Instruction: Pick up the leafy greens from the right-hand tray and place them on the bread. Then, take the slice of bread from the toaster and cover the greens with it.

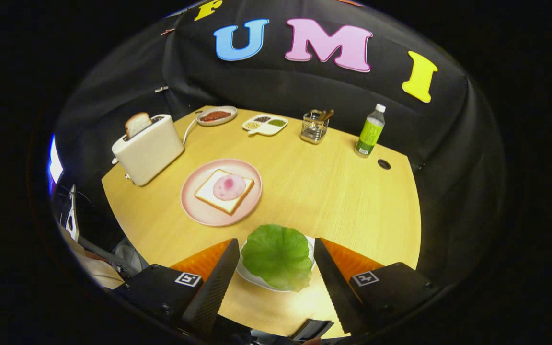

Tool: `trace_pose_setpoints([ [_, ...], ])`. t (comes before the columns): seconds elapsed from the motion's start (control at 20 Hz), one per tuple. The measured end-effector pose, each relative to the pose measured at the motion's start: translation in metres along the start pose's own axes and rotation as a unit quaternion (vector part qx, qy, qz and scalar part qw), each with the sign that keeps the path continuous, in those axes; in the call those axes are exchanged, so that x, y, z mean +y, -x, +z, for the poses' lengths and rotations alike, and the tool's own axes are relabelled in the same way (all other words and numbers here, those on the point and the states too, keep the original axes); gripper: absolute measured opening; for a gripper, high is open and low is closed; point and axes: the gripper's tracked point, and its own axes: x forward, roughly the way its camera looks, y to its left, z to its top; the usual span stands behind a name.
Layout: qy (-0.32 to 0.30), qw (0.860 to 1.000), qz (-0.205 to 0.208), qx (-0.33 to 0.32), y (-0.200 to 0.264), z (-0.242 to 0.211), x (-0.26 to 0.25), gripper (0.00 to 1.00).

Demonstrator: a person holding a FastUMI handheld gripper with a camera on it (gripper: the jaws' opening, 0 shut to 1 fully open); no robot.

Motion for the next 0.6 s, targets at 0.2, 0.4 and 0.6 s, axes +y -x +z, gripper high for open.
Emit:
trace_pose_setpoints([
  [0.2,0.008,0.999,0.007,0.041,-0.034,-0.024,-0.004,0.98],
  [0.4,0.021,0.996,0.019,0.082,-0.063,-0.047,-0.005,0.96],
  [0.6,0.025,0.992,0.034,0.119,-0.082,-0.066,-0.002,0.90],
])
